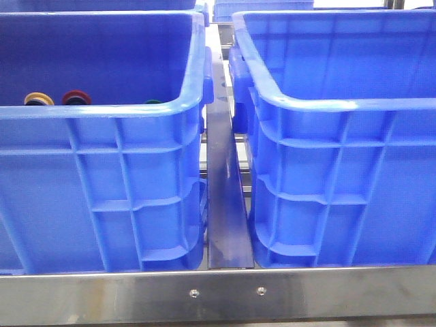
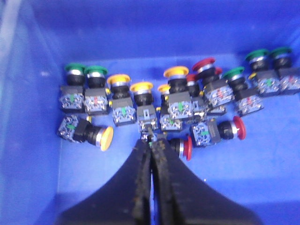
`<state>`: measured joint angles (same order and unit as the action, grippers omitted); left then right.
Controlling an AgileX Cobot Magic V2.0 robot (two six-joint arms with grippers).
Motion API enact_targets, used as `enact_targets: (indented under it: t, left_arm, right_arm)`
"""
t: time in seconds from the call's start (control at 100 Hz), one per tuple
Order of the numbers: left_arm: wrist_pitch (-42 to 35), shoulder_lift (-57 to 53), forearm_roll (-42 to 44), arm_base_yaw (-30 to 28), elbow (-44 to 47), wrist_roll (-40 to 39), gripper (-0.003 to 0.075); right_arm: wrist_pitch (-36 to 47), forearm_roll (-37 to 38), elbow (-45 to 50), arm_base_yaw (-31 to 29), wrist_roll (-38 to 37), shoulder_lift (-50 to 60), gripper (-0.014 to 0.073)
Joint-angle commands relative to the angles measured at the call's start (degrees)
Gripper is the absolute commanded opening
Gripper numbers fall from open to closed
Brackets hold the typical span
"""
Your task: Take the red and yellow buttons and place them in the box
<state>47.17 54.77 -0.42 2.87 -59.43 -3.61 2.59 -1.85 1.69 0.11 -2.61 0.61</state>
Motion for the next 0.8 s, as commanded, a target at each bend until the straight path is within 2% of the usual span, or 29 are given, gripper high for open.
enact_targets:
  t: [0.0,0.09,0.21,0.28,0.39,0.59,0.79]
  left_arm:
    - [-3.2,0.7,-0.7,0.1,-2.1,0.1,0.0040]
    - [-2.9,1.7,-1.3,0.1,-2.1,0.1,0.0171]
    - [-3.1,2.9,-2.8,0.1,-2.1,0.1,0.0435]
    - [-3.7,3.6,-4.7,0.1,-2.1,0.1,0.0519]
    - [-5.1,4.8,-8.6,0.1,-2.1,0.1,0.0524]
    - [-6.2,7.5,-9.2,0.4,-2.3,0.1,0.0482]
    - [-6.3,12.8,-7.7,7.6,-6.1,-2.9,0.0482]
  right_arm:
    - [4.3,-0.1,-0.9,0.0,0.0,1.4,-0.0088]
    - [4.3,-0.1,-0.9,0.0,0.0,1.4,-0.0088]
    - [4.3,-0.1,-0.9,0.0,0.0,1.4,-0.0088]
    - [4.3,-0.1,-0.9,0.0,0.0,1.4,-0.0088]
    - [4.3,-0.1,-0.9,0.0,0.0,1.4,-0.0088]
    - [4.3,-0.1,-0.9,0.0,0.0,1.4,-0.0088]
    - [4.3,-0.1,-0.9,0.0,0.0,1.4,-0.0088]
